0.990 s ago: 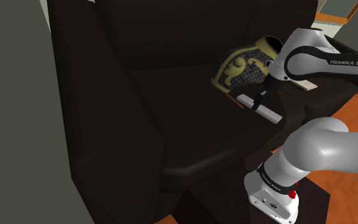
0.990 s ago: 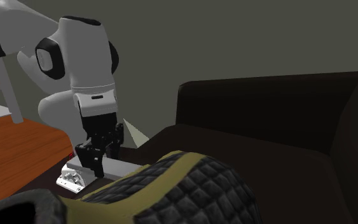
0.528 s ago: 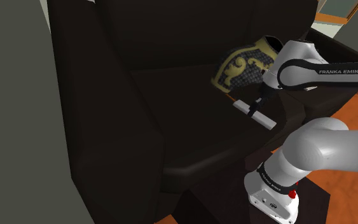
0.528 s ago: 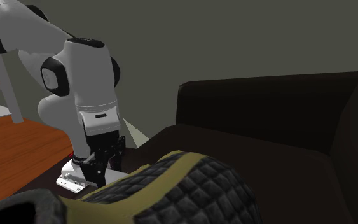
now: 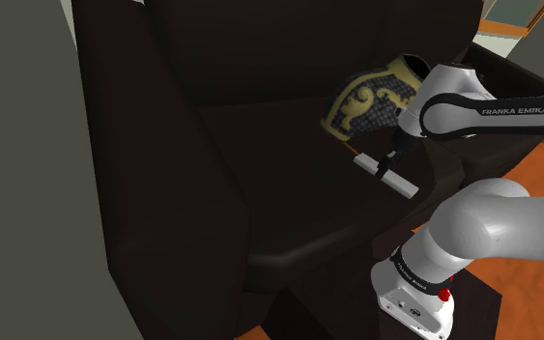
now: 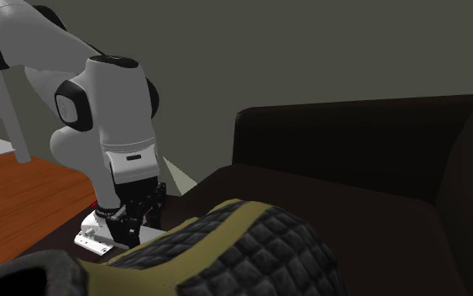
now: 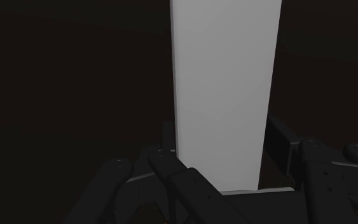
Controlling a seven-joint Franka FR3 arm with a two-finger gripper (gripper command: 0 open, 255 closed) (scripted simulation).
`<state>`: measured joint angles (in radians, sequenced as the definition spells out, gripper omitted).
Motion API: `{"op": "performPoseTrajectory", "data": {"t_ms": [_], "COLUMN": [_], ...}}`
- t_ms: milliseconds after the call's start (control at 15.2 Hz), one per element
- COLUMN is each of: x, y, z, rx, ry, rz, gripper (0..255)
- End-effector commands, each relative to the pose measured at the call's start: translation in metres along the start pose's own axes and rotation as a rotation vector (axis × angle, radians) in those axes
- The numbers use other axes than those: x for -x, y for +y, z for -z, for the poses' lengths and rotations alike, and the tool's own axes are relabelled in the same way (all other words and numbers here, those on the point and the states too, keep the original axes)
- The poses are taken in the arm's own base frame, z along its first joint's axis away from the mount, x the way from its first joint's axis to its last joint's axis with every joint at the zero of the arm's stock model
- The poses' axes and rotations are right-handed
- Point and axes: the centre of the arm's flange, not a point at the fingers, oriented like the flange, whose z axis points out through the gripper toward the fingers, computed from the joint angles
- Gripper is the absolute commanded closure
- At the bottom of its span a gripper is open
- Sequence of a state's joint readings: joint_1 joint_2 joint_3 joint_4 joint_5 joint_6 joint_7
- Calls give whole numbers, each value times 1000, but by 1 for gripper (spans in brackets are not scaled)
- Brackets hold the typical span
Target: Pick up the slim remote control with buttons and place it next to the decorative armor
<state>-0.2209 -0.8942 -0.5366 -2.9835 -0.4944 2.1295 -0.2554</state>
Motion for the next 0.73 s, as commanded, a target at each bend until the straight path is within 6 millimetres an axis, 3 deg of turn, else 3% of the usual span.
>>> {"op": "performPoseTrajectory", "data": {"t_ms": [0, 330, 594, 660], "x": [0, 0, 0, 0], "y": [0, 0, 0, 0], "z": [0, 0, 50, 50], "rx": [0, 0, 0, 0], "ry": [0, 0, 0, 0], "rz": [0, 0, 0, 0], "gripper": [0, 0, 0, 0]}}
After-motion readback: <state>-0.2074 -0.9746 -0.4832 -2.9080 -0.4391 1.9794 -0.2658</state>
